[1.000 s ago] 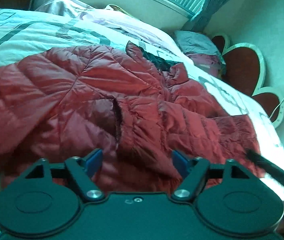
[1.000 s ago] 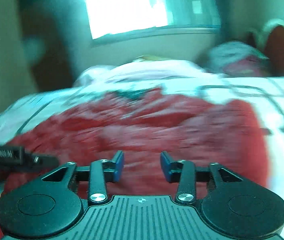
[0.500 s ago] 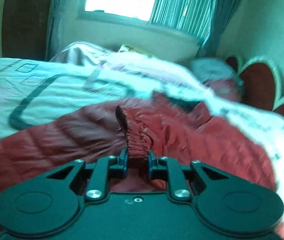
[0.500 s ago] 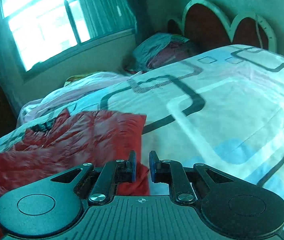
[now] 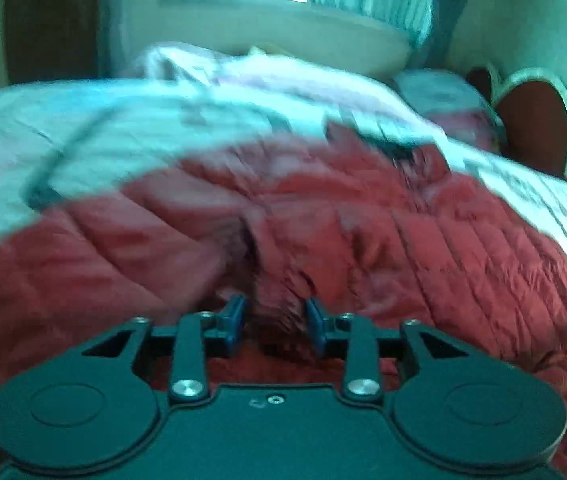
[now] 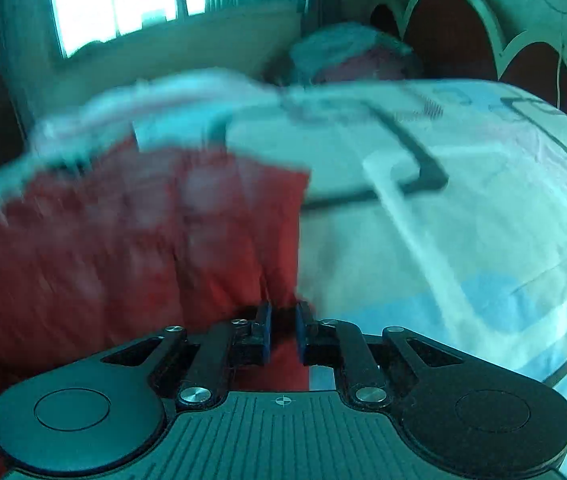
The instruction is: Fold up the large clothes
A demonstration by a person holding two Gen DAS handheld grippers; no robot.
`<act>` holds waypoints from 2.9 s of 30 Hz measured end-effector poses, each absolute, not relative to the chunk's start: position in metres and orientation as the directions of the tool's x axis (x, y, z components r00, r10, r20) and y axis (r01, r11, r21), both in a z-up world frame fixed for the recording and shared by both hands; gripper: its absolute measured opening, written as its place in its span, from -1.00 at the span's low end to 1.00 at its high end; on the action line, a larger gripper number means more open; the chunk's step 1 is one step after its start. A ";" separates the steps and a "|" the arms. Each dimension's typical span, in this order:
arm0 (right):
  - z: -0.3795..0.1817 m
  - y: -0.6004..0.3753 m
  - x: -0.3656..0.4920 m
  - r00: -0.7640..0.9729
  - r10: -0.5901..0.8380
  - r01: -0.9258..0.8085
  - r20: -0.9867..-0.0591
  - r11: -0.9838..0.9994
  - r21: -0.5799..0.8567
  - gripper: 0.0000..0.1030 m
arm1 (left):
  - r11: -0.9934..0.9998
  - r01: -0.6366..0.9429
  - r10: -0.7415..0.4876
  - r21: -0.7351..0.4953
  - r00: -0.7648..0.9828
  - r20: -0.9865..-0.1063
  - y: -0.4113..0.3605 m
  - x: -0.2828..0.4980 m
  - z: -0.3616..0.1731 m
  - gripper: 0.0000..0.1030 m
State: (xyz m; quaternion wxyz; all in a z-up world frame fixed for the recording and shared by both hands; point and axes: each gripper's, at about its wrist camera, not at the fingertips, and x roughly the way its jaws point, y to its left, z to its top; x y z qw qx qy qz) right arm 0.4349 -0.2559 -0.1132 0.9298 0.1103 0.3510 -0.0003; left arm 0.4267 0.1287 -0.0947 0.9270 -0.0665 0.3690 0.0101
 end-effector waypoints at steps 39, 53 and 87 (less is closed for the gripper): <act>-0.093 -0.260 0.399 0.771 0.146 -0.030 -0.620 0.981 0.194 0.21 | 0.965 -0.217 0.067 -0.150 0.753 -0.655 0.153 0.365 -0.097 0.43; -0.100 -0.215 0.402 0.712 0.252 -0.140 -0.655 0.965 0.219 0.17 | 0.605 -0.677 0.316 -0.419 0.687 -0.654 0.288 0.185 -0.111 0.29; -0.085 -0.247 0.448 0.766 0.161 0.041 -0.622 0.954 0.298 0.17 | 0.967 -0.014 -0.130 -0.253 0.829 -0.544 0.078 0.461 -0.049 -0.86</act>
